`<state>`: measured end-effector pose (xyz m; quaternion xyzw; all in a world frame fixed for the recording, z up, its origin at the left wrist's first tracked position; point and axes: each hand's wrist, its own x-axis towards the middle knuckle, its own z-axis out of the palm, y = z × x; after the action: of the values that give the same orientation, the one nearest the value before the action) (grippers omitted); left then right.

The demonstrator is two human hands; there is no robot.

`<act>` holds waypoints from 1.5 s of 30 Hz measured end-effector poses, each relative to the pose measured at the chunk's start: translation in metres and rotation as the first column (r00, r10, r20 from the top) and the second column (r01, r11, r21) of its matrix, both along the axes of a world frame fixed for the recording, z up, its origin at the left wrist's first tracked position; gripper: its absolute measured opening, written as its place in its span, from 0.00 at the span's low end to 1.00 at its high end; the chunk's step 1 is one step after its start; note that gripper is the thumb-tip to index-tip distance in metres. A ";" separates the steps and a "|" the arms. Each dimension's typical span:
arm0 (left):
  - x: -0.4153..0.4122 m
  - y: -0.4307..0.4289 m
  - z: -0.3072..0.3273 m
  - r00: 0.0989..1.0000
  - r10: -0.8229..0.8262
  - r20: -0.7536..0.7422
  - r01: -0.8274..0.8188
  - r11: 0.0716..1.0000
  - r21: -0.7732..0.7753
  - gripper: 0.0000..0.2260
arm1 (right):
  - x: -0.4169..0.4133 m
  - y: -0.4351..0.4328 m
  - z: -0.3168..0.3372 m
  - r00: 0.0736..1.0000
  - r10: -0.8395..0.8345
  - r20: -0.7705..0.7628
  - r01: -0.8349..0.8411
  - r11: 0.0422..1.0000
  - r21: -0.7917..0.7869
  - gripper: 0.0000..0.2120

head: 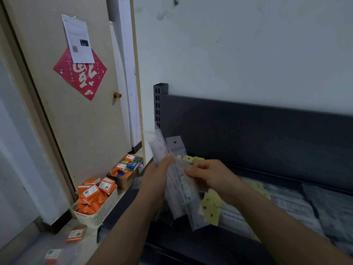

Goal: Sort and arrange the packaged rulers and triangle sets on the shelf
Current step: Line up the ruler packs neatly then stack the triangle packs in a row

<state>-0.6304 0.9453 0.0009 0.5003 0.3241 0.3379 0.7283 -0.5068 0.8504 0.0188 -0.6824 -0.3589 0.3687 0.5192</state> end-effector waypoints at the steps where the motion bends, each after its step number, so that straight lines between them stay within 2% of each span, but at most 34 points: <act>1: -0.002 0.000 0.000 1.000 -0.016 -0.019 0.016 1.000 -0.012 0.10 | 0.001 -0.001 0.000 1.000 -0.014 0.016 0.014 1.000 0.001 0.07; 5: -0.006 -0.004 0.000 0.991 -0.121 -0.050 0.119 0.993 -0.026 0.11 | 0.003 -0.001 0.000 0.996 -0.057 -0.063 0.060 0.997 0.038 0.09; 9: -0.015 -0.012 -0.001 0.971 -0.227 -0.078 0.231 0.972 0.042 0.12 | -0.009 0.002 -0.002 0.999 0.014 -0.035 -0.012 0.997 0.070 0.07; 12: -0.023 -0.003 -0.006 0.978 -0.177 -0.109 0.185 0.981 0.064 0.13 | -0.012 0.005 -0.001 0.996 0.081 -0.026 -0.078 0.993 0.088 0.10; 13: -0.026 0.003 -0.007 0.985 -0.139 -0.098 0.143 0.989 0.035 0.13 | -0.009 0.006 -0.001 0.998 0.059 0.017 -0.060 0.995 0.080 0.11; 15: -0.036 0.016 -0.006 0.997 -0.072 -0.024 0.070 0.996 -0.049 0.10 | 0.004 0.009 -0.006 0.979 -0.036 0.202 0.031 0.999 0.027 0.11; 18: -0.054 0.033 -0.003 0.998 -0.013 0.060 0.022 0.989 -0.148 0.07 | 0.023 0.010 -0.016 0.898 -0.053 0.436 0.095 0.993 -0.075 0.12; 20: -0.064 0.042 -0.005 0.998 0.000 0.058 0.010 0.984 -0.176 0.06 | 0.031 0.012 -0.022 0.843 0.062 0.534 0.032 0.986 -0.165 0.14; 22: -0.071 0.048 -0.006 1.000 0.012 0.017 -0.009 0.988 -0.152 0.07 | 0.034 0.015 -0.026 0.719 0.261 0.644 -0.079 0.951 -0.298 0.16; 23: -0.073 0.049 -0.006 1.000 0.018 0.008 -0.017 0.990 -0.140 0.07 | 0.033 0.017 -0.026 0.657 0.346 0.670 -0.123 0.926 -0.357 0.17; 25: -0.076 0.050 -0.007 1.000 0.023 0.004 -0.022 0.990 -0.141 0.07 | 0.032 0.022 -0.023 0.592 0.418 0.689 -0.163 0.899 -0.406 0.17; 30: -0.074 0.050 -0.013 0.999 0.005 -0.032 -0.010 0.986 -0.165 0.10 | 0.038 0.033 -0.015 0.534 0.491 0.688 -0.211 0.866 -0.454 0.13; 36: -0.070 0.045 -0.013 1.000 0.018 -0.009 -0.019 0.985 -0.172 0.07 | 0.047 0.040 -0.006 0.580 0.445 0.682 -0.223 0.892 -0.393 0.05; 38: -0.070 0.048 -0.013 0.998 0.049 0.026 -0.043 0.980 -0.194 0.07 | 0.051 0.039 0.002 0.653 0.333 0.680 -0.195 0.942 -0.273 0.03; 40: -0.069 0.047 -0.014 0.995 0.084 0.059 -0.072 0.980 -0.184 0.05 | 0.053 0.037 0.010 0.768 0.120 0.629 -0.109 0.992 -0.056 0.02; 41: -0.066 0.044 -0.014 0.993 0.090 0.075 -0.077 0.983 -0.167 0.04 | 0.053 0.037 0.012 0.839 0.016 0.544 -0.054 0.997 0.053 0.02; 43: -0.059 0.034 -0.014 0.993 0.066 0.100 -0.053 0.990 -0.131 0.04 | 0.045 0.037 0.013 0.965 -0.075 0.253 0.031 0.984 0.174 0.03; 45: -0.048 0.025 -0.014 0.994 0.035 0.103 -0.024 0.994 -0.108 0.06 | 0.033 0.037 0.010 0.998 -0.066 0.022 0.061 0.982 0.180 0.04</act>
<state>-0.6788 0.9698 -0.0129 0.4373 0.3103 0.3567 0.7650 -0.4734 0.8870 0.0292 -0.6492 -0.3759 0.3088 0.5847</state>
